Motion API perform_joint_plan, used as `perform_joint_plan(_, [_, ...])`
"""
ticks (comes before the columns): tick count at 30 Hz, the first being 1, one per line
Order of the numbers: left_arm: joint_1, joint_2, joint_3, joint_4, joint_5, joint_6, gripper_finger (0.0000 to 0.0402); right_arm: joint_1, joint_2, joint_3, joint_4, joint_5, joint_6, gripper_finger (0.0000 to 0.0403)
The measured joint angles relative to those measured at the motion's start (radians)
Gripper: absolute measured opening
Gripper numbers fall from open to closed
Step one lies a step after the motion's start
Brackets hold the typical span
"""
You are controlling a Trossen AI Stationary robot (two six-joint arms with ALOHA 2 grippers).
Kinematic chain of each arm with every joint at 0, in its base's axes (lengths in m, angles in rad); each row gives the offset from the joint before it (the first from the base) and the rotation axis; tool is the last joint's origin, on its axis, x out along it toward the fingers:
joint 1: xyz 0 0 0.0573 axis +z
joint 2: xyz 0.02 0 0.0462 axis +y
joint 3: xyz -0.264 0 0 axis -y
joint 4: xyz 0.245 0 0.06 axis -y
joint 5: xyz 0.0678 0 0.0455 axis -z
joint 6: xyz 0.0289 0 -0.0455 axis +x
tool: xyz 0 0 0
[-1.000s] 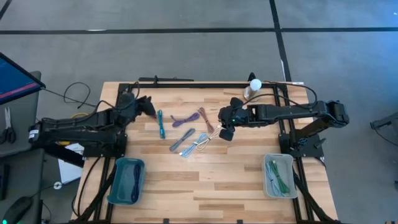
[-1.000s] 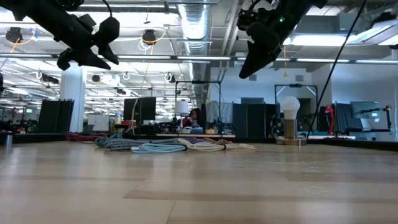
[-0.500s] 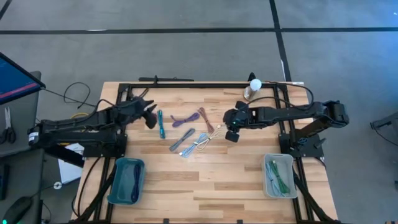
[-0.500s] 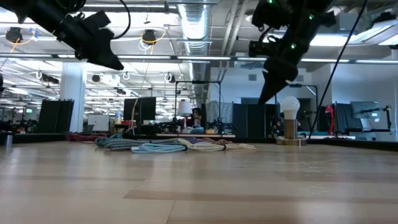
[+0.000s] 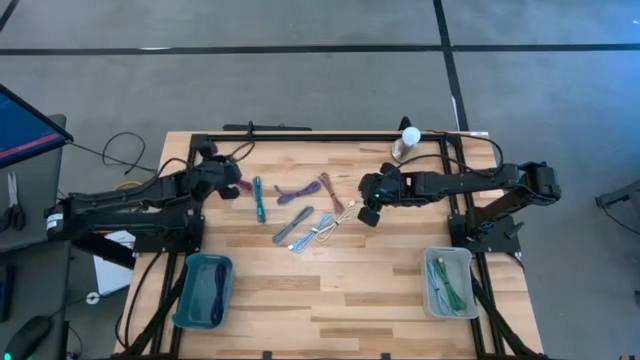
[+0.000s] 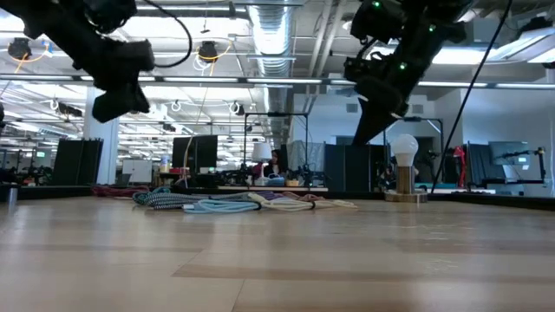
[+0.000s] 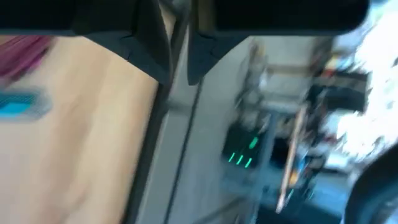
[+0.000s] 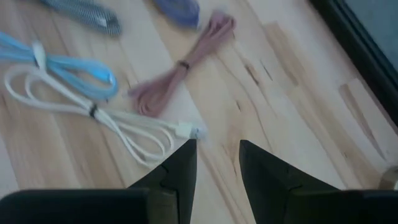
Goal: Pick & Place USB Port
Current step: Put the pink patterned USB cable into the blue bin
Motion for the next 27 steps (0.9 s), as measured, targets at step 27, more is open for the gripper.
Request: perform_joint_plan(27, [0.797, 0.5, 0.534, -0.52, 1.046, 0.169, 0.0007, 0.003, 0.0, 0.0, 0.09, -0.003, 0.096, 0.0113])
